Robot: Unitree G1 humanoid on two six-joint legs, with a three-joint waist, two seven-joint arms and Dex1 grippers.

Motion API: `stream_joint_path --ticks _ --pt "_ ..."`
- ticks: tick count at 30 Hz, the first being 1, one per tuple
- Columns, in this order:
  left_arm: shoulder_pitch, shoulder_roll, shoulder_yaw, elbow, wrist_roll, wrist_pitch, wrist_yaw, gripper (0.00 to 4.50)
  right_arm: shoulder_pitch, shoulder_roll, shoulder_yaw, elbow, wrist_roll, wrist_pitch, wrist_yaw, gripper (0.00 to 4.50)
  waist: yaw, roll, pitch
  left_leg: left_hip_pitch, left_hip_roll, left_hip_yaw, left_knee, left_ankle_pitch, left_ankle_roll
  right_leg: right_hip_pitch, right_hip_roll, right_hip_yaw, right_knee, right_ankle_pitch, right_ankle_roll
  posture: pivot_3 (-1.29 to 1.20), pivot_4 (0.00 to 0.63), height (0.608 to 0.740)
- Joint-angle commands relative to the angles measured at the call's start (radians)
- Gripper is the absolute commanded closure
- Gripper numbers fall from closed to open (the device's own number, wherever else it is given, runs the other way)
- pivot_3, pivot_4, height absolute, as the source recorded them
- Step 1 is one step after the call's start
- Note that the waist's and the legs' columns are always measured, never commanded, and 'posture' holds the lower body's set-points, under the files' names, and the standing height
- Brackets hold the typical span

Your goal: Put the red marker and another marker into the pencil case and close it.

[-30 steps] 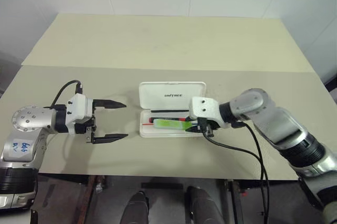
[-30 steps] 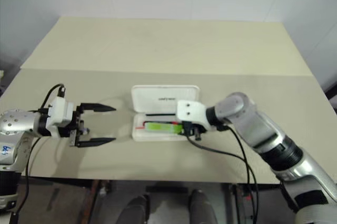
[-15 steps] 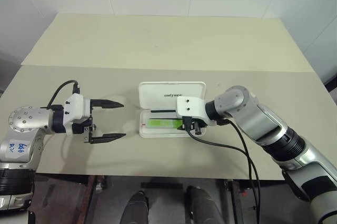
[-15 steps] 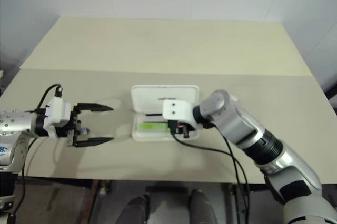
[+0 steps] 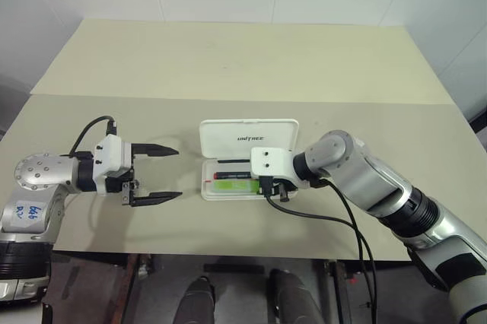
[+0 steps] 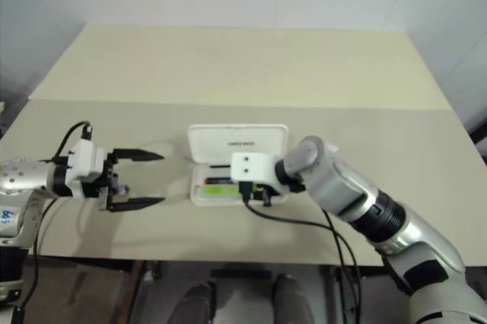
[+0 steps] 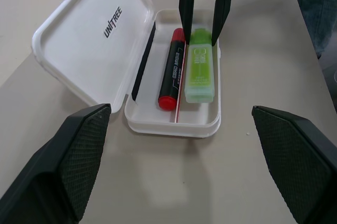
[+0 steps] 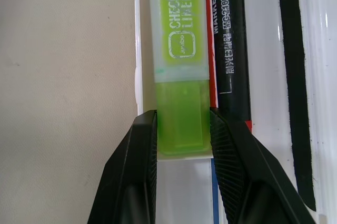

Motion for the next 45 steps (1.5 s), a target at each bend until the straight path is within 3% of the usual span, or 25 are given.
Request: stream_joint_path --ticks 1,3,13,24,34,38,45 --pt "-0.017 0.002 0.009 -0.007 -0.001 -0.013 0.003 0.00 -0.012 -0.006 0.015 0.008 -0.009 -0.009 0.010 3.40 0.000 0.000 0.000 0.000 0.000 0.000 0.000 0.000 0.000 0.000 0.000 0.000 0.000 0.000 0.000 0.00 0.150 0.740" --pt "-0.018 0.002 0.008 -0.007 -0.001 -0.013 0.003 0.00 -0.017 -0.008 0.014 0.016 -0.009 -0.013 0.016 3.40 0.000 0.000 0.000 0.000 0.000 0.000 0.000 0.000 0.000 0.000 0.000 0.000 0.000 0.000 0.000 0.00 0.150 0.740" --pt "-0.024 -0.009 0.005 -0.006 0.001 -0.015 0.006 0.00 -0.067 0.034 -0.033 0.050 0.015 -0.018 0.018 0.04 -0.001 -0.001 0.000 0.000 0.000 0.000 -0.001 0.000 0.000 0.000 0.000 0.000 0.000 0.000 0.000 0.00 0.150 0.740" --pt "-0.018 -0.011 0.005 -0.007 0.002 -0.019 0.010 0.00 -0.100 0.090 -0.175 0.071 0.169 0.080 0.023 0.04 -0.002 -0.001 0.000 0.000 0.000 0.000 -0.001 0.000 0.001 -0.001 0.000 0.000 0.000 0.000 0.000 0.00 0.150 0.740" --pt "-0.003 -0.002 0.014 -0.018 -0.003 -0.014 0.015 0.00 -0.068 0.049 -0.253 0.062 0.237 0.081 -0.006 0.04 -0.002 -0.001 0.000 -0.001 0.000 0.000 -0.001 -0.001 0.001 -0.001 0.000 0.000 0.000 0.000 0.000 0.00 0.150 0.740" --pt "0.027 0.015 0.043 -0.029 -0.007 -0.014 0.018 0.00 0.011 0.052 -0.421 -0.056 0.396 0.159 -0.009 0.04 -0.001 -0.001 0.000 -0.001 0.000 0.000 -0.002 -0.001 0.001 -0.001 0.000 0.000 -0.001 0.000 0.000 0.00 0.150 0.740" --pt "0.165 0.038 0.187 -0.073 -0.024 0.001 0.085 0.00 0.226 -0.080 -0.678 -0.266 0.605 0.174 0.007 0.04 0.002 -0.001 0.000 -0.001 0.000 0.000 -0.002 -0.002 0.001 -0.001 0.000 -0.001 -0.003 -0.001 0.000 0.00 0.150 0.740"
